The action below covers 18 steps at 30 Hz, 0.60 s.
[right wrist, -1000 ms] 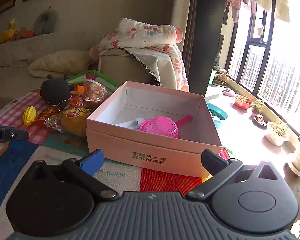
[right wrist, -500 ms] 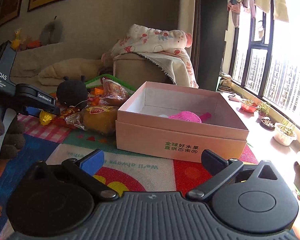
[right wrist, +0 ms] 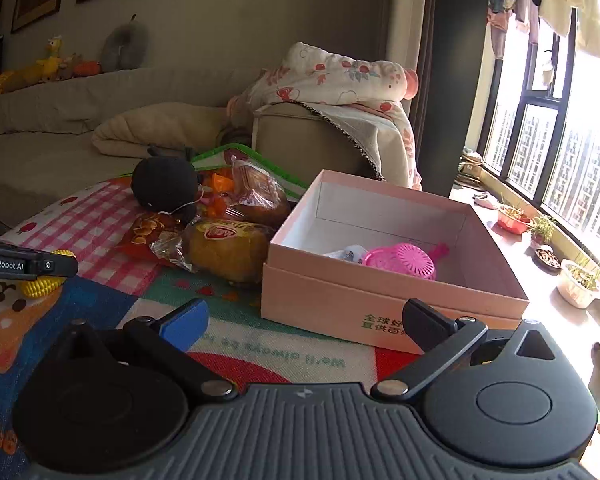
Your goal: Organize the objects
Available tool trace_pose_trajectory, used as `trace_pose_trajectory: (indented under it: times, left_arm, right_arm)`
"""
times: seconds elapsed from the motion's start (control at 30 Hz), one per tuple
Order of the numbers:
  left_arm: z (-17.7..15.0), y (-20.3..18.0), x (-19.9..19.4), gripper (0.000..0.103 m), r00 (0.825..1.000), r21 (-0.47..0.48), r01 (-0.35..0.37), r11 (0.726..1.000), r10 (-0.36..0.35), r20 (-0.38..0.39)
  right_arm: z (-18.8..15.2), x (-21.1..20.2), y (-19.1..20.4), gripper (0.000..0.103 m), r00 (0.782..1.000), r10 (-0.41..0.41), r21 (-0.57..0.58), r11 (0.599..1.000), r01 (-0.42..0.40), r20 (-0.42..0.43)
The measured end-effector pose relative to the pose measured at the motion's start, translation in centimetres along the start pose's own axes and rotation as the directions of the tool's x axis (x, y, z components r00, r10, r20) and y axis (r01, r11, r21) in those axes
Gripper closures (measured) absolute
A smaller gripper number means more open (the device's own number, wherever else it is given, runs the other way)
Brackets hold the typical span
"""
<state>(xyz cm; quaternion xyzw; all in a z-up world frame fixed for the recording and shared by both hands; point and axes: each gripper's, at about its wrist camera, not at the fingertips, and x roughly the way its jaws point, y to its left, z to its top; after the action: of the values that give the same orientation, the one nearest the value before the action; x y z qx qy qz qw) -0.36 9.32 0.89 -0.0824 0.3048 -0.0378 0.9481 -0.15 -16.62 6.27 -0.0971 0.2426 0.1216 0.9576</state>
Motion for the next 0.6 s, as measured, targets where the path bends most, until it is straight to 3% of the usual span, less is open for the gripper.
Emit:
trace_pose_trajectory:
  times: [0.1, 0.23, 0.47, 0.6]
  left_arm:
    - [-0.4, 0.6, -0.3, 0.068, 0.999, -0.028, 0.016, 0.999, -0.015, 0.029]
    - [-0.5, 2.0, -0.3, 0.069, 0.998, -0.105, 0.055, 0.993, -0.052, 0.038]
    - [-0.7, 2.3, -0.4, 0.069, 0.997, -0.127, 0.059, 0.990, -0.053, 0.049]
    - [-0.7, 2.7, -0.4, 0.069, 0.996, -0.148, 0.071, 0.986, -0.064, 0.054]
  right_arm:
    - [4.4, 1.8, 1.8, 0.000, 0.996, 0.091, -0.029, 0.995, -0.091, -0.001]
    - [10.0, 7.4, 4.7, 0.000, 0.972, 0.218, -0.013, 0.975, -0.220, -0.091]
    - [12.7, 18.5, 10.4, 0.000, 0.936, 0.211, 0.006, 0.976, -0.219, -0.281]
    - [12.6, 21.9, 13.0, 0.000, 0.928, 0.189, -0.046, 0.976, -0.215, -0.322]
